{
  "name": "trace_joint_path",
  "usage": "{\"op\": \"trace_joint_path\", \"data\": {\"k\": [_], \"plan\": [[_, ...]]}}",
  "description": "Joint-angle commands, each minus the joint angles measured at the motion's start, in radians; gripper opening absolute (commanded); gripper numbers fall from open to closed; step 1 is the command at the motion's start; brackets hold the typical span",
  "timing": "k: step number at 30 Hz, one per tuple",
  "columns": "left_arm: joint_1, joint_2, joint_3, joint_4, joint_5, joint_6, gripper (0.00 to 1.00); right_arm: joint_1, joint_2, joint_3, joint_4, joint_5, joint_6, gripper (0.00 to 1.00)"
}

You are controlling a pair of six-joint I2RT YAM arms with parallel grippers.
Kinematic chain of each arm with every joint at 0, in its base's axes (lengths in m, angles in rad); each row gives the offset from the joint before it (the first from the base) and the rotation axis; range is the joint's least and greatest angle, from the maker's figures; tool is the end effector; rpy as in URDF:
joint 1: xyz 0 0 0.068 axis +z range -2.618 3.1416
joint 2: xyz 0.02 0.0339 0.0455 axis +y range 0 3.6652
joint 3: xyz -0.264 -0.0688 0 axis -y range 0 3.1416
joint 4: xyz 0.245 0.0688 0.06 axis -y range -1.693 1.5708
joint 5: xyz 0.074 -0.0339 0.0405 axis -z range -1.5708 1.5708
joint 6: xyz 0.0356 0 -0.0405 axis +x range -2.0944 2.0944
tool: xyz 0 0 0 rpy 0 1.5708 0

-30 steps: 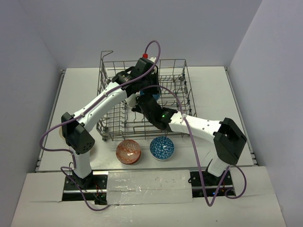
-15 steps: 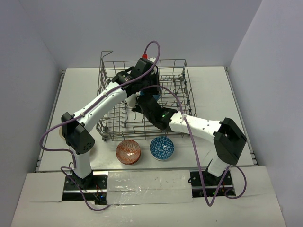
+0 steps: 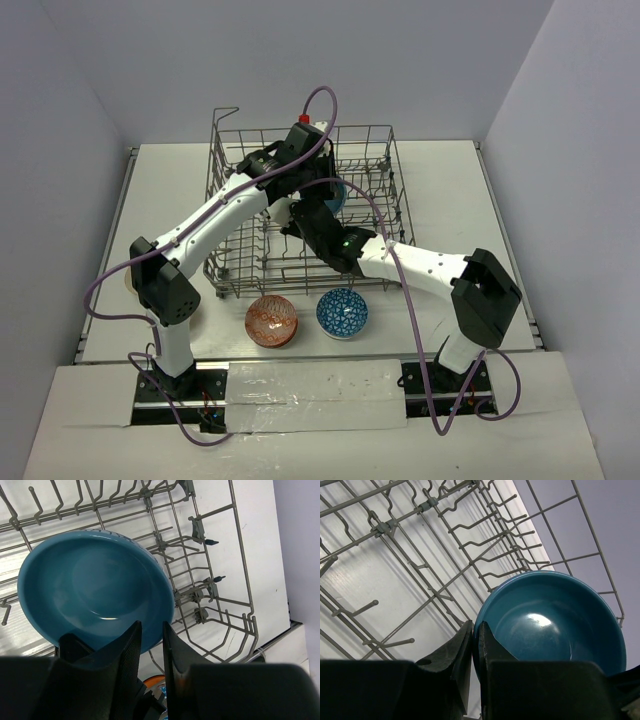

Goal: Load the bowls into the dish rack
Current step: Pass from the left arm to the right

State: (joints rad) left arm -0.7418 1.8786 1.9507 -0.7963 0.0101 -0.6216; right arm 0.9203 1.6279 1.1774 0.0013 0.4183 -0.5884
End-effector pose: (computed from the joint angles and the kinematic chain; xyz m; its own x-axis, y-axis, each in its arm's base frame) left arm 0.3110 -0.2855 0.3700 -0.7938 -0.0624 -0.6050 0.2693 0.8558 -0.4416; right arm 0.2402 0.2918 0.2781 0.0619 -0.7562 -0.6514 -0.5665 0.5107 -0.6467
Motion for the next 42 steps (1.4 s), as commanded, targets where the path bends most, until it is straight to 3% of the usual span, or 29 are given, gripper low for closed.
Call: {"op": "trace_joint_path", "data": {"k": [1, 7, 18, 32, 42], "plan": [[-0.008, 0.008, -0.010, -0.020, -0.018, -0.001, 0.28, -0.021, -0.034, 0.047, 0.040, 0.034, 0.038, 0.00], [-0.010, 0.020, 0.002, -0.020, -0.019, -0.004, 0.30, -0.021, -0.037, 0.044, 0.031, -0.001, 0.056, 0.00], [-0.007, 0.047, 0.085, -0.041, -0.068, -0.003, 0.47, -0.021, -0.030, 0.053, 0.006, -0.039, 0.071, 0.00], [0.022, -0.088, -0.032, 0.101, -0.094, -0.046, 0.50, -0.029, -0.028, 0.060, -0.026, -0.114, 0.113, 0.00], [0.042, -0.208, -0.076, 0.184, -0.226, -0.044, 0.52, -0.038, -0.046, 0.070, -0.041, -0.150, 0.139, 0.00]]}}
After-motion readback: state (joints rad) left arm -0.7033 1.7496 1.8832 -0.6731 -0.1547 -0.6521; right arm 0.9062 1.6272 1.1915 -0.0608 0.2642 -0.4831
